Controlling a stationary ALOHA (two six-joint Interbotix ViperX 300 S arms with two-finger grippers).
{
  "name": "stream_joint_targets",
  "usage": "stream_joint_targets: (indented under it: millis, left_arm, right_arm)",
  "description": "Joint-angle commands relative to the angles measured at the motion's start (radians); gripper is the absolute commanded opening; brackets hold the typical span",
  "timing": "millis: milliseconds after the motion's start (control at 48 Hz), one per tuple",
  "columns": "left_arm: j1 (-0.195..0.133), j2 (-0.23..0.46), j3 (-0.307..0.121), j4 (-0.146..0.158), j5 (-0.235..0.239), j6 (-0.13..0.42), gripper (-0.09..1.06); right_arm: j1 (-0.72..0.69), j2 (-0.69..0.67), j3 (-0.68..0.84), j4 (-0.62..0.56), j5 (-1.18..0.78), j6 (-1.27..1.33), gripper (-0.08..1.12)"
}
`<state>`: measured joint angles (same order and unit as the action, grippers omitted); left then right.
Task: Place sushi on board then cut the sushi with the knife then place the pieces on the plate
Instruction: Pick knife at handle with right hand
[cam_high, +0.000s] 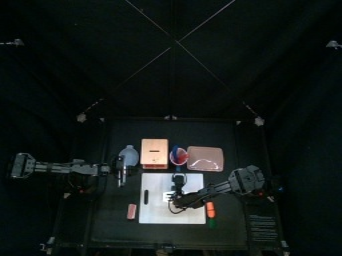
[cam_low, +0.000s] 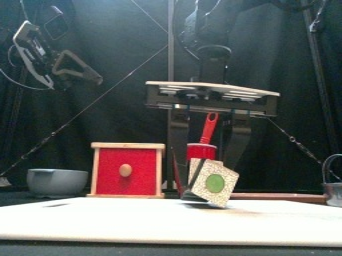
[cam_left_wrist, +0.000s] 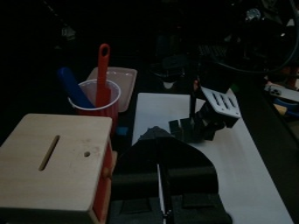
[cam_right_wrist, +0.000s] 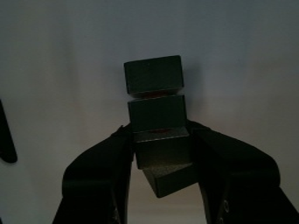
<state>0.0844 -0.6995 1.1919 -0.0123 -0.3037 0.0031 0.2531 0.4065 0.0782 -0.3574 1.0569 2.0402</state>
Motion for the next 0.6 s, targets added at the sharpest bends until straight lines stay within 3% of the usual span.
stream_joint_targets:
  millis: [21, 396, 604]
  left_arm:
    - [0.003, 0.002, -0.015, 0.002, -0.003, 0.002, -0.02]
    - [0.014, 0.002, -0.012, 0.003, 0.002, 0.002, -0.02]
    - [0.025, 0.002, -0.012, 0.003, 0.029, 0.002, -0.02]
  right_arm:
    - [0.003, -0.015, -0.044, 0.012, 0.011, 0.003, 0.65]
    - [0.017, 0.002, -0.055, 0.014, 0.011, 0.003, 0.88]
    - [0.017, -0.002, -0.063, 0.026, 0.017, 0.002, 0.9]
